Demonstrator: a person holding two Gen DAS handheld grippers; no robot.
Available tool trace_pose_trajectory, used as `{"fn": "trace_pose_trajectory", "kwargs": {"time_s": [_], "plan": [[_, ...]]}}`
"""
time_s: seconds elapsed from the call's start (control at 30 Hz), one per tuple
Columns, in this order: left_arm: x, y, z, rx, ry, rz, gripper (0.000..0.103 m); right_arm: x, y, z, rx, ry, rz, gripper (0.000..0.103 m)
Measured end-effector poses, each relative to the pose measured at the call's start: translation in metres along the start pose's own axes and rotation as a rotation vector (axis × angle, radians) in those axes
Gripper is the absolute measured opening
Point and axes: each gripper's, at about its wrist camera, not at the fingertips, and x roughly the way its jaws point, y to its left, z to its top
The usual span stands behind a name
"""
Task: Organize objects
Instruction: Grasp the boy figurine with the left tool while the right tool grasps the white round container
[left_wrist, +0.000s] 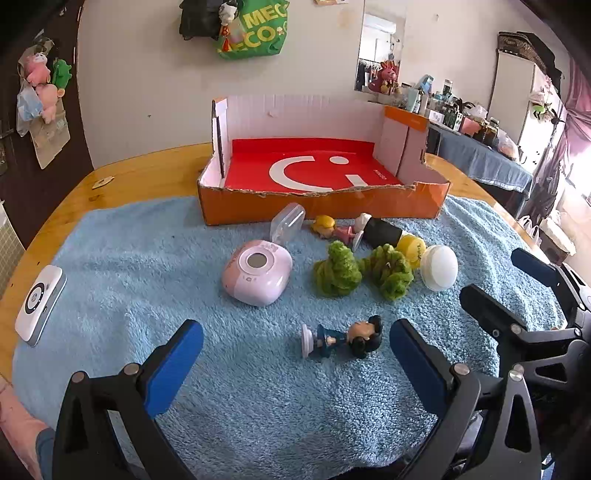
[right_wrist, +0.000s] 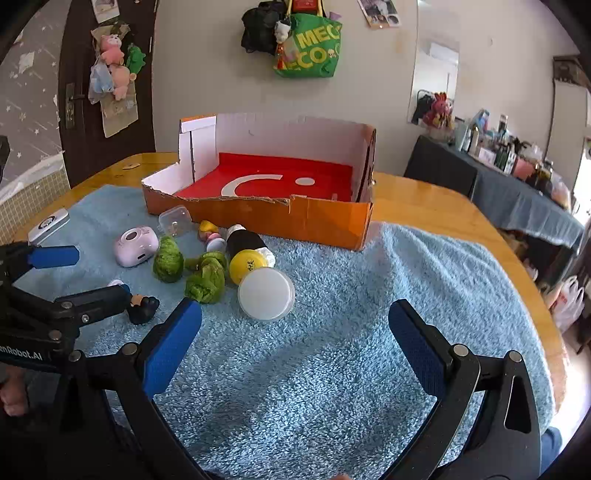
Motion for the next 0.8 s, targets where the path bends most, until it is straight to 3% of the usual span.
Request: {"fn": "trace_pose_trajectory", "kwargs": {"time_s": [0.17,0.33,0.67,0.8], "plan": [[0.001,0.001,-0.001,-0.012,0.008,-0.008,0.103,0.002,-0.001,-0.001,0.003,0.013,0.011,0.103],[-0.001,-0.001,-0.002,-0.011,0.006,-0.006,0.103,0.004,0.002,-0.001,-0.012,0.026,0.024,0.091],[-0.002,-0.008,-0.009,-0.021,0.016,-0.021,0.099,0.013,0.002,0.003,-0.031,0.044,0.037,0.089],[0.002,-0.013,-0.012,-0.024,0.034,-0.022,0.096,0.022,-0.002,0.004,-0.035,0.062,0.042,0.081]]}}
